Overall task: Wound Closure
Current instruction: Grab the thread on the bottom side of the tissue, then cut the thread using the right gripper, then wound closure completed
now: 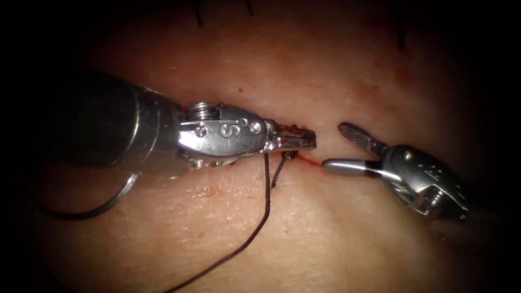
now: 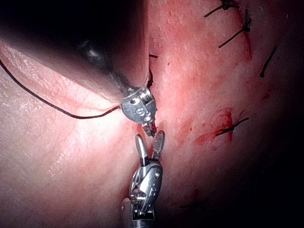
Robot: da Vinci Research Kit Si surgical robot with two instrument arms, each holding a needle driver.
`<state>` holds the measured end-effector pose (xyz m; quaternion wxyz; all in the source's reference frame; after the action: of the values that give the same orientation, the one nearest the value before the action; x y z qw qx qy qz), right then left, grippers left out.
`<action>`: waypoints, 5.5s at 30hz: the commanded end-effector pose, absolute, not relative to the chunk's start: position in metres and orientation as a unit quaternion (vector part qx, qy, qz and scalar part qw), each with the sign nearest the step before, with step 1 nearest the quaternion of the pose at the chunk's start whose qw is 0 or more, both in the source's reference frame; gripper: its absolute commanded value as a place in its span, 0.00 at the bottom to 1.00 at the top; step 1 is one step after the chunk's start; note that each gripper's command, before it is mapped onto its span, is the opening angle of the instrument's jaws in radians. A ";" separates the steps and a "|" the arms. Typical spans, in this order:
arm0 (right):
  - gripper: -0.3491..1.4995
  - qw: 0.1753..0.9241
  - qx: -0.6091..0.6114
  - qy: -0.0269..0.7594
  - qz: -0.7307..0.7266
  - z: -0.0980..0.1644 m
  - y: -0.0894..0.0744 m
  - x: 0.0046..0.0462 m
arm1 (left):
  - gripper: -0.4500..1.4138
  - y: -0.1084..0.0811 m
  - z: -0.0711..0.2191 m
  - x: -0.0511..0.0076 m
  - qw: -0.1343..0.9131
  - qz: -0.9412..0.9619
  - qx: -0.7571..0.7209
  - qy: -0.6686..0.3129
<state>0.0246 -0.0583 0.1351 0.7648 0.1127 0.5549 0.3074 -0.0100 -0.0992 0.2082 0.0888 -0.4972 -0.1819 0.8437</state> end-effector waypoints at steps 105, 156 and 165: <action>0.95 0.778 0.038 0.555 0.292 0.136 -0.055 0.0364 | 0.00 -0.097 0.207 -0.0090 0.119 0.843 -0.499 -0.164; 0.98 0.763 0.019 0.567 0.309 0.135 -0.055 0.0259 | 0.00 -0.089 0.216 0.0030 0.247 0.813 -0.510 -0.135; 0.98 0.761 0.022 0.567 0.313 0.135 -0.056 0.0259 | 0.60 -0.090 0.223 0.0047 0.323 0.790 -0.498 -0.151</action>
<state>0.0253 -0.0554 0.1348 0.7619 0.0205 0.5665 0.3133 0.0056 -0.0897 0.2231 0.3239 -0.4972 -0.1458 0.7916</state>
